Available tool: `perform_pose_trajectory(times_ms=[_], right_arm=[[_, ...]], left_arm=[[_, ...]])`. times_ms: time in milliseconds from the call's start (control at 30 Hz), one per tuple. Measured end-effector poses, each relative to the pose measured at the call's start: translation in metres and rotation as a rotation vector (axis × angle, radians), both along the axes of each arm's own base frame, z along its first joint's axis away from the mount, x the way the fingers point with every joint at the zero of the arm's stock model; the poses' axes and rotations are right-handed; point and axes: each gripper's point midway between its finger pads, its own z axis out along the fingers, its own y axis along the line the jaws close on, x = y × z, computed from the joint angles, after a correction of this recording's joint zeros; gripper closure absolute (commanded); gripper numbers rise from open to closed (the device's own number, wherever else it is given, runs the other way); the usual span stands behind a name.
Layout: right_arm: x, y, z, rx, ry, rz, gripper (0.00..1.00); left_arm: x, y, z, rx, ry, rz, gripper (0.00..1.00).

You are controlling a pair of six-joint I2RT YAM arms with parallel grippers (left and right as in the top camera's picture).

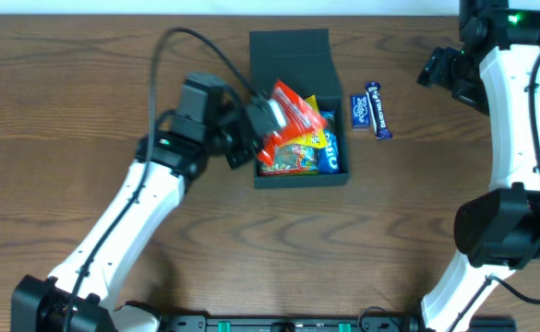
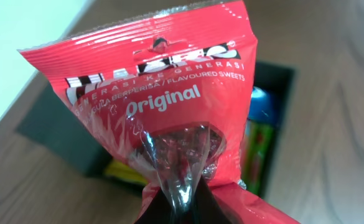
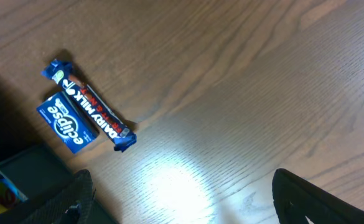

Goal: Pack container
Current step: 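Carry the red bag into the box and release it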

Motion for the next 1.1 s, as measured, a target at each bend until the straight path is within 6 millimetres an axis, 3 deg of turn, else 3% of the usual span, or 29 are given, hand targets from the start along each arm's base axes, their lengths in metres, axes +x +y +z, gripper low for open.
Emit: perform_pose_trajectory(times_ms=[133, 367, 667, 933, 1100], right_arm=[[0.0, 0.0, 0.0, -0.001, 0.0, 0.003, 0.08], [0.0, 0.0, 0.0, -0.001, 0.001, 0.003, 0.08], [0.0, 0.0, 0.0, -0.001, 0.0, 0.003, 0.07], [0.0, 0.0, 0.0, -0.001, 0.001, 0.003, 0.07], [0.0, 0.0, 0.0, -0.001, 0.0, 0.003, 0.07]], left_arm=[[-0.015, -0.015, -0.016, 0.077, -0.001, -0.075, 0.94], [-0.01, -0.018, -0.07, 0.23, -0.019, -0.212, 0.94], [0.008, -0.03, -0.085, 0.26, -0.145, -0.316, 0.94], [0.006, -0.034, -0.114, 0.264, -0.093, -0.356, 0.94], [0.007, -0.036, -0.122, 0.262, -0.077, -0.363, 0.94]])
